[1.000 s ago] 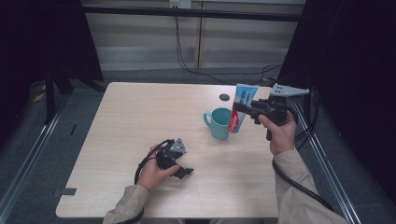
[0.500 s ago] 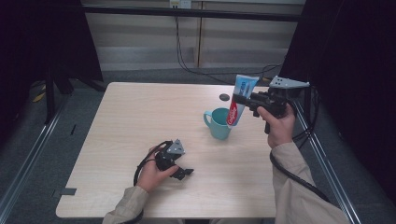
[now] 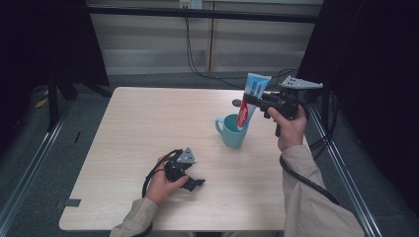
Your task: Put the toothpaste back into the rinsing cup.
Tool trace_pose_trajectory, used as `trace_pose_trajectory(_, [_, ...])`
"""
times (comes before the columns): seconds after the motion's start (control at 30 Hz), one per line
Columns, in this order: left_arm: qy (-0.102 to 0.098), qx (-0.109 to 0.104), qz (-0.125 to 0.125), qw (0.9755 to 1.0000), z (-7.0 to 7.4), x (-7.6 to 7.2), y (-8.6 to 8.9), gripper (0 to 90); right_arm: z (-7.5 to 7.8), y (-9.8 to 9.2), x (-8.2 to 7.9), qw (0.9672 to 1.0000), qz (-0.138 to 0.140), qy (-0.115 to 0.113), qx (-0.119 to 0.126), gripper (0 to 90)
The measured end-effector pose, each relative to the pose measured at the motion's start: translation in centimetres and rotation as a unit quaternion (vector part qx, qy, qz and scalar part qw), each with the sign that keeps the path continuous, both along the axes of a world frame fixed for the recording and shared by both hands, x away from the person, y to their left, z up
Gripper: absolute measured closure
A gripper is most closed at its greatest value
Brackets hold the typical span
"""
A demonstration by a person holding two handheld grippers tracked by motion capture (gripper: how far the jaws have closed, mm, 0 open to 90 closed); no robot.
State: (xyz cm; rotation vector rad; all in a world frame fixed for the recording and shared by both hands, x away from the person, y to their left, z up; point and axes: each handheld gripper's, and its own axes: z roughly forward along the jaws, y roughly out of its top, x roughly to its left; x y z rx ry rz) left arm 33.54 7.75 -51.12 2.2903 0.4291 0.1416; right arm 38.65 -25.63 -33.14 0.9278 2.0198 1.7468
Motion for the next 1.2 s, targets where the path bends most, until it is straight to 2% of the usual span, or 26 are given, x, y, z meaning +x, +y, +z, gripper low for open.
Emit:
trace_pose_trajectory(0.43, [-0.001, 0.002, -0.003, 1.0000, 0.0, 0.0, 0.0, 9.8, 0.2, 0.0, 1.1, 0.9997, -0.021, -0.007, -0.005, 71.1])
trace_pose_trajectory(0.83, [-0.001, 0.002, -0.002, 1.0000, 0.0, 0.0, 0.0, 9.7, -0.7, 0.0, 1.9, 0.9991, -0.040, -0.009, -0.008, 71.1])
trace_pose_trajectory(1.2, [-0.001, 0.002, -0.002, 1.0000, 0.0, 0.0, 0.0, 9.7, -1.6, 0.2, 2.4, 0.9991, -0.041, -0.006, -0.012, 71.0])
